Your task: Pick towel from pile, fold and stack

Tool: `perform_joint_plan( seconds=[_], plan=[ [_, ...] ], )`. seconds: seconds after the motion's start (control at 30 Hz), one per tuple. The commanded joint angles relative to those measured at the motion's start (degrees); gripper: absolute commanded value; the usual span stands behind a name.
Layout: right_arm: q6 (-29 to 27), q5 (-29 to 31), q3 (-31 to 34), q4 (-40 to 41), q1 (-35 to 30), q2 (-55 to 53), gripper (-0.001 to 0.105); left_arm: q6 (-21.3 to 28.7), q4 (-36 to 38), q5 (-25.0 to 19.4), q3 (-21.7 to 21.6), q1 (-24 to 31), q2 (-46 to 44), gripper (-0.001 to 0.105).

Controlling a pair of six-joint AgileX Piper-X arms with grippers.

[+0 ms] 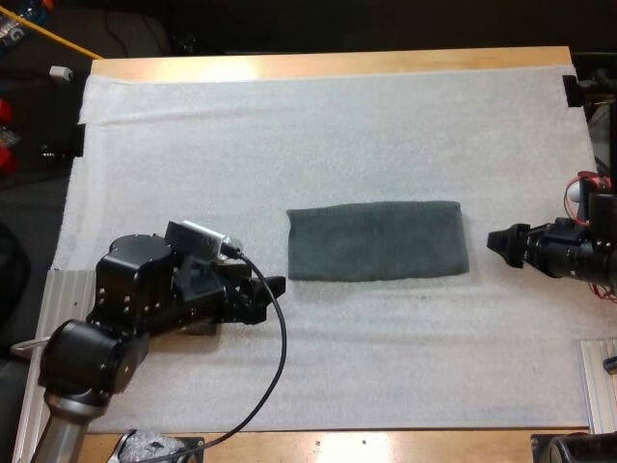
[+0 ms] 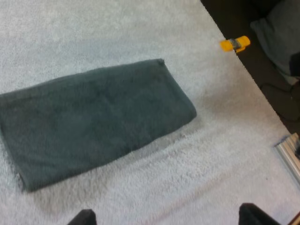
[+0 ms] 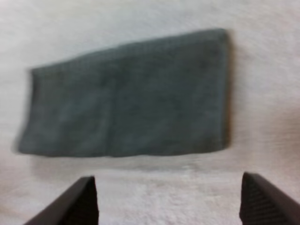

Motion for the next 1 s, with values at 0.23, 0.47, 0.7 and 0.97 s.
perform_joint_plan(
  seconds=[0.23,0.47,0.7,0.97],
  plan=[
    [-3.75,1.54,-0.24,-2.97,-0.05,7.85,0.062,-0.58,1.59,-0.26,-0.49,-0.2,-0.67,0.059],
    [-3.15,-3.95,-0.24,-11.17,-0.05,19.33,0.062,-0.91,1.49,-0.26,-0.49,-0.2,-0.67,0.059],
    [-3.15,-7.43,-0.24,-15.56,-0.05,29.64,0.062,-1.7,1.49,-0.26,-0.49,-0.2,-0.67,0.059],
    [1.58,-12.42,-0.24,-22.06,-0.05,38.12,0.062,-1.73,1.49,-0.26,-0.49,-0.2,-0.67,0.059]
  ],
)
